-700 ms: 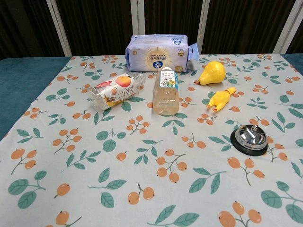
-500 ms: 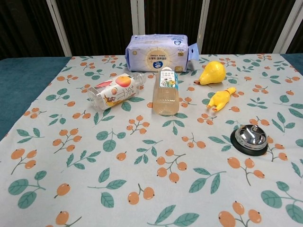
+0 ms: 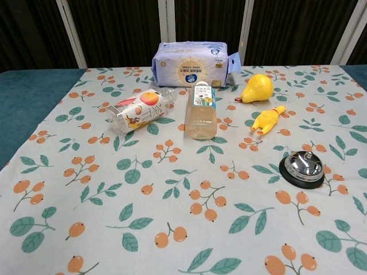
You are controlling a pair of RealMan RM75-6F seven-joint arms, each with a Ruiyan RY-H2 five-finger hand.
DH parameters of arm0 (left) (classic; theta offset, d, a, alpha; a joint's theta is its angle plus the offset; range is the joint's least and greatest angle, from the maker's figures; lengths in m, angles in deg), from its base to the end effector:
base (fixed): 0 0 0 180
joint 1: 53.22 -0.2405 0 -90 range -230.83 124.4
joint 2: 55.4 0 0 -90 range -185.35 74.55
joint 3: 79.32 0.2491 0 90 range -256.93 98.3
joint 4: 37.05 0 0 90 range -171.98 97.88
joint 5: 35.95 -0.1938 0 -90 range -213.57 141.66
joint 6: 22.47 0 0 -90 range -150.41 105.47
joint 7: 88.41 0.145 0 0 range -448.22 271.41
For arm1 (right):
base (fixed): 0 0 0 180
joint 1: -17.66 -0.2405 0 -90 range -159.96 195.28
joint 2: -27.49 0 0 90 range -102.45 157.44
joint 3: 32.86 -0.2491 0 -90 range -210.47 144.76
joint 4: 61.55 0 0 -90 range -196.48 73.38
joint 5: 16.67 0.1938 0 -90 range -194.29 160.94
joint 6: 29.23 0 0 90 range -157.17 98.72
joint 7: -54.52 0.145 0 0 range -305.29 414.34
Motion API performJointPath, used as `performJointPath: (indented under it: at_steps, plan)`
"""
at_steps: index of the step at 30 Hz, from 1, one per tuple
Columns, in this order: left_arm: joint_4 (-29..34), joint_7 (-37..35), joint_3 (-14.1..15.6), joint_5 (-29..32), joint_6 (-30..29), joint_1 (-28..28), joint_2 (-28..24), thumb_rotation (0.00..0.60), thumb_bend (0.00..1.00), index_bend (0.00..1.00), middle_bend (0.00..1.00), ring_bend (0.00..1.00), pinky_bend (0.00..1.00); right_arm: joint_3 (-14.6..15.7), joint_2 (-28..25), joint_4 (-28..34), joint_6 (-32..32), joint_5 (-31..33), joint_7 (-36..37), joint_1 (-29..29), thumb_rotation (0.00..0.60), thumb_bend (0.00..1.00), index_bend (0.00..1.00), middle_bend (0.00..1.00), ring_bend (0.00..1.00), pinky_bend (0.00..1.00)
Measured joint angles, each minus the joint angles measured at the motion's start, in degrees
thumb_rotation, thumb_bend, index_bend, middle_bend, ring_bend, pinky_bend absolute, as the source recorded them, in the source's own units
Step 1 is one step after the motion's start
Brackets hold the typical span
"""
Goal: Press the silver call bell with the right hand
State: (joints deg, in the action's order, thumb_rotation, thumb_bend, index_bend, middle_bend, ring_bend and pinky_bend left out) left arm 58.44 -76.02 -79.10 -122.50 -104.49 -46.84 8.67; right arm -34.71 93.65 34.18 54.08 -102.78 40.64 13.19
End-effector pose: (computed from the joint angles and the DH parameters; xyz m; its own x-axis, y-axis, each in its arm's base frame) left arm -0.2893 0.1758 0.1515 0.5442 0.0921 0.8339 0.8389 -0.0650 -0.5403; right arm -0.2881 -0.1734 0.1483 0.5274 -0.0564 0.8478 -0.8496 -0.0238 0.5269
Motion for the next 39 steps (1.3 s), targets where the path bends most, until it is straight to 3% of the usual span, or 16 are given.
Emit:
performJointPath:
  at_steps: [2,11,15,27,39]
  plan:
    - [0.0,0.0,0.0,0.0,0.0,0.0,0.0,0.6,0.02,0.0,0.0,0.0,0.0,0.1,0.0,0.0,0.0,-0.1,0.0,0.0,0.6,0.26,0.0,0.0,0.0,0.0]
    - [-0.1,0.1,-0.1,0.1,0.0,0.0,0.1,0.6,0.02,0.0,0.0,0.0,0.0,0.7,0.6,0.5,-2.1,-0.9,-0.2,-0.9,0.6,0.59,0.0,0.0,0.0,0.0]
    - [-0.2,0.0,-0.2,0.1,-0.1,0.0,0.2,0.6,0.02,0.0,0.0,0.0,0.0,0.9,1.3,0.7,-4.3,-1.3,-2.5,-2.3,0.6,0.68,0.0,0.0,0.0,0.0]
    - [0.0,0.0,-0.3,0.6,0.3,0.2,0.2,0.6,0.02,0.0,0.0,0.0,0.0,0.3,7.9,0.5,-12.6,1.5,-13.0,-7.2,0.6,0.76,0.0,0.0,0.0,0.0]
    - [-0.2,-0.6,-0.3,0.5,0.3,0.2,0.1,0.6,0.02,0.0,0.0,0.0,0.0,-0.2,12.5,-0.6,-15.0,5.5,-18.2,-9.0,0.6,0.76,0.0,0.0,0.0,0.0]
